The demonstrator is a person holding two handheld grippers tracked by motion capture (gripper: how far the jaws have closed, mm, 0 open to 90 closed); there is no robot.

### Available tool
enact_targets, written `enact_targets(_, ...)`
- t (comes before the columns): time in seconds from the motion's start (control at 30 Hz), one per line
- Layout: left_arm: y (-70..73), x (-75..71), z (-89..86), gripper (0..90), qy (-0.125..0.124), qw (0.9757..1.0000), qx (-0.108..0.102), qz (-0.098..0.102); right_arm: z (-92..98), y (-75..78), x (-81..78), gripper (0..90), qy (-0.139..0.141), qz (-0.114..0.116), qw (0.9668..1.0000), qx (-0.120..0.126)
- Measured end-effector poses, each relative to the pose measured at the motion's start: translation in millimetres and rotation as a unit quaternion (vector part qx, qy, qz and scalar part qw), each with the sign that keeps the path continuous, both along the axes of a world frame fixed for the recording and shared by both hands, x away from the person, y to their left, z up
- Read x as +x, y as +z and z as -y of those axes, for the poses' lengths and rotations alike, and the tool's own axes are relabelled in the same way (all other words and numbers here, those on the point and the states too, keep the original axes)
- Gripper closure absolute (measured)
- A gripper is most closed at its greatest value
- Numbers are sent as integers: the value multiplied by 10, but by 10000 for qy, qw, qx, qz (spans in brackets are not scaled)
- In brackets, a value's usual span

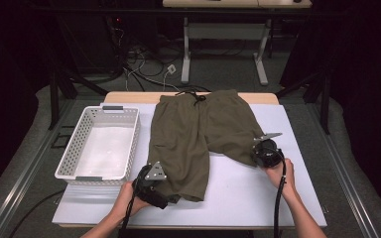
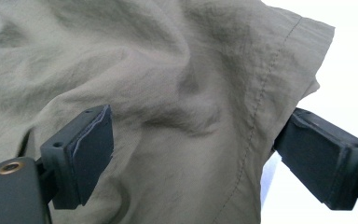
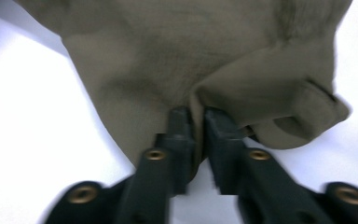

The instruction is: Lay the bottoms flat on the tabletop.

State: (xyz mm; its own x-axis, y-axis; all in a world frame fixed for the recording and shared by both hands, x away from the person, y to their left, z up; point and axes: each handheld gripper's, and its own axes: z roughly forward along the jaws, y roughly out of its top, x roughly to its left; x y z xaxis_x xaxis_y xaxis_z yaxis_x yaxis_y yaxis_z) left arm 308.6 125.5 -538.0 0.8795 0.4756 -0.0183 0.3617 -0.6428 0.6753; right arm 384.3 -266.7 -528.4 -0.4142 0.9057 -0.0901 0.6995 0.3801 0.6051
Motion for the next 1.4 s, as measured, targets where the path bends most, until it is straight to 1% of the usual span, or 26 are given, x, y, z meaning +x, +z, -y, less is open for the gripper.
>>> enact_targets(0.1, -2, -2, 5, 116, 8, 10000, -1, 1, 13, 118, -18, 587, 6, 186, 9998, -9)
enact_targets(0.17, -2, -5, 9, 116, -3, 10000, 21, -2, 28, 201, -33, 485, -19, 359, 9993, -38)
enact_targets(0.27, 5, -7, 12, 116, 3, 10000, 4, 9, 69, 295, -27, 394, -131, 594, 9981, -19)
enact_targets(0.3, 5, -8, 12, 116, 9, 10000, 3, 15, 85, 319, -16, 367, -158, 616, 9980, 16)
enact_targets(0.33, 3, -8, 13, 116, 7, 10000, 13, 16, 100, 341, -1, 352, -172, 673, 9976, 51)
enact_targets(0.4, -1, -4, 18, 116, 9, 10000, 19, 18, 114, 376, 37, 332, -210, 796, 9966, 41)
enact_targets(0.47, -4, -2, 27, 116, -1, 10000, 19, -4, 112, 386, 90, 328, -195, 906, 9956, 110)
enact_targets(0.5, -7, -3, 34, 117, -6, 10000, 28, 10, 96, 378, 122, 320, -226, 892, 9957, 98)
enact_targets(0.57, -15, -2, 44, 117, -14, 10000, 40, -8, 84, 331, 199, 315, -284, 943, 9951, 94)
enact_targets(0.63, -21, 1, 47, 117, -22, 10000, 64, -22, 83, 244, 290, 309, -421, 816, 9958, 70)
enact_targets(0.67, -24, 1, 46, 117, -25, 10000, 65, -32, 94, 193, 325, 318, -462, 771, 9959, 113)
enact_targets(0.7, -25, 2, 44, 117, -28, 10000, 64, -41, 103, 138, 357, 342, -469, 691, 9965, 88)
enact_targets(0.73, -26, 4, 42, 117, -36, 10000, 78, -42, 109, 89, 379, 402, -499, 595, 9970, 50)
enact_targets(0.77, -26, 6, 39, 117, -38, 9999, 84, -47, 116, 53, 383, 474, -503, 547, 9972, 99)
enact_targets(0.8, -26, 6, 39, 117, -38, 9999, 84, -47, 127, 34, 383, 520, -470, 497, 9975, 170)
enact_targets(0.87, -28, 6, 34, 118, -21, 10000, 75, -48, 140, 29, 379, 660, -475, 488, 9974, 223)
enact_targets(0.9, -29, 5, 32, 118, -25, 10000, 78, -47, 150, 35, 373, 714, -454, 540, 9972, 252)
enact_targets(1.0, -31, 6, 28, 119, -24, 10000, 69, -59, 147, 68, 333, 865, -437, 579, 9971, 244)
enact_targets(1.07, -29, 2, 27, 119, -42, 10000, 75, -49, 136, 97, 298, 892, -409, 605, 9970, 238)
enact_targets(1.17, -26, 5, 20, 119, -31, 10000, 64, -41, 104, 168, 223, 898, -305, 682, 9970, 204)
enact_targets(1.33, -28, 7, 17, 119, -39, 10000, 73, -51, 37, 326, 42, 900, -95, 864, 9960, 211)
enact_targets(1.4, -27, 3, 21, 119, -47, 10000, 70, -46, 16, 371, -29, 900, 4, 881, 9959, 226)
